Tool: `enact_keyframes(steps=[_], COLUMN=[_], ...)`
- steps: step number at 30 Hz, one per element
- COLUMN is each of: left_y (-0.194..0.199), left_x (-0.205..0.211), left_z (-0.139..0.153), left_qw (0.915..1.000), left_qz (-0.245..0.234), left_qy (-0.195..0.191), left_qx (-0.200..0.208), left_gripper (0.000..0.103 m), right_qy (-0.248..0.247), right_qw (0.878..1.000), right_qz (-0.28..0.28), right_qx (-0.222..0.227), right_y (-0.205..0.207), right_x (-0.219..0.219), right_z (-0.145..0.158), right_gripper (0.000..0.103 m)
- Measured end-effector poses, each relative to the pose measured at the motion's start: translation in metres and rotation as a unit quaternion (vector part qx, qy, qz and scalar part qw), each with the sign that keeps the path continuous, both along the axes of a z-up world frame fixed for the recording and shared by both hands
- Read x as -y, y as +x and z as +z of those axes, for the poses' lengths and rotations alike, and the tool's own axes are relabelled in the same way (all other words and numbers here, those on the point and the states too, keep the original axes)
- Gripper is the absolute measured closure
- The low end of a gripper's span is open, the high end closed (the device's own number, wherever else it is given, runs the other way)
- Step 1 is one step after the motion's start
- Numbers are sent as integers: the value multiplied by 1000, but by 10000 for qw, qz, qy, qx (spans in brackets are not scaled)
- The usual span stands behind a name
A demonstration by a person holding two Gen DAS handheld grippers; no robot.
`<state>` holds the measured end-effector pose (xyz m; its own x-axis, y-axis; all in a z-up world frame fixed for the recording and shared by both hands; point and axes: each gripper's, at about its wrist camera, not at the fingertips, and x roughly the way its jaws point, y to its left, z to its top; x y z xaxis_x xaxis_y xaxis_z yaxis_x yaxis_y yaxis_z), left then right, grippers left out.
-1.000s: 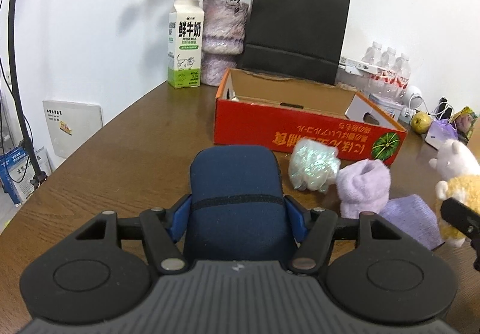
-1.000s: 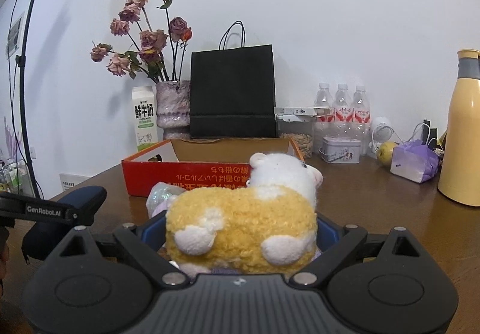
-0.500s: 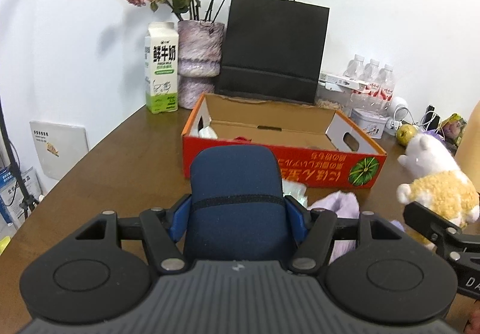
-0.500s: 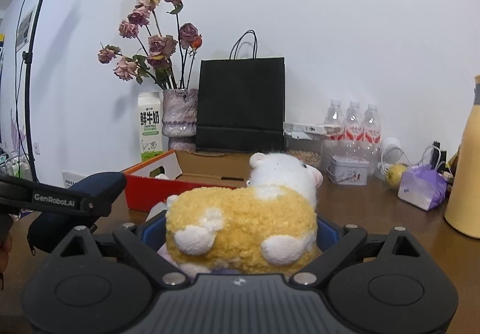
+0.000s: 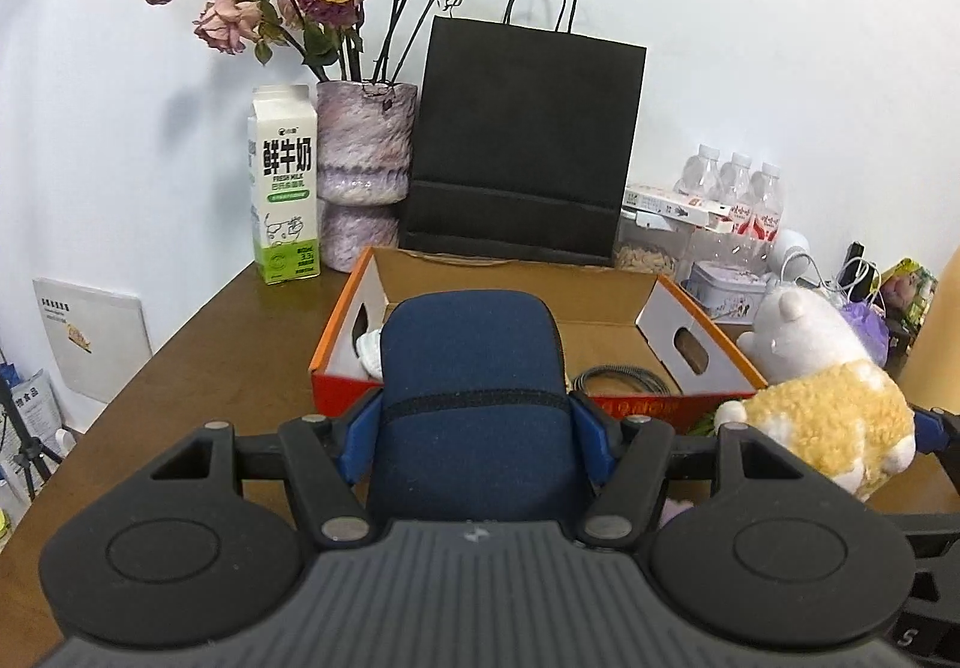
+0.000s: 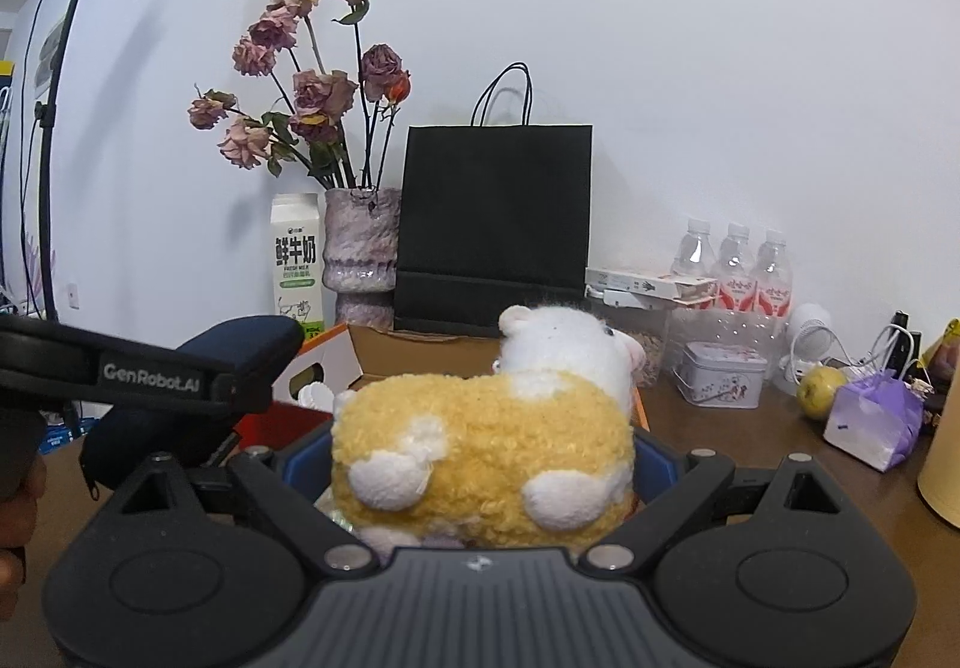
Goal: Organize objects
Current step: 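Carry the blue case and plush sheep over the cardboard box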
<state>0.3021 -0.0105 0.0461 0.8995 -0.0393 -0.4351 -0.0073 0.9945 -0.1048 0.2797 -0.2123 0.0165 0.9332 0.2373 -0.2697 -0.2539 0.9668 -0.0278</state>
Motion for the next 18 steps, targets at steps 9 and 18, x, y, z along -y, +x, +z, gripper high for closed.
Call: enact_keyframes(steps=[9,18], left_y=[45,86], left_x=[3,-1], left_z=[-2,1], left_qw=[9997,9995], left_qz=[-52,63], left_qy=[-182,-290], left_qx=[-122,-49], left_gripper=[37,37], right_qy=[21,64], right_qw=[10000,10000], right_qz=[-1,35], right_qx=[-37,-47], right_y=[39,84], right_x=[-7,-14], right_z=[6,10], right_gripper=[8,8])
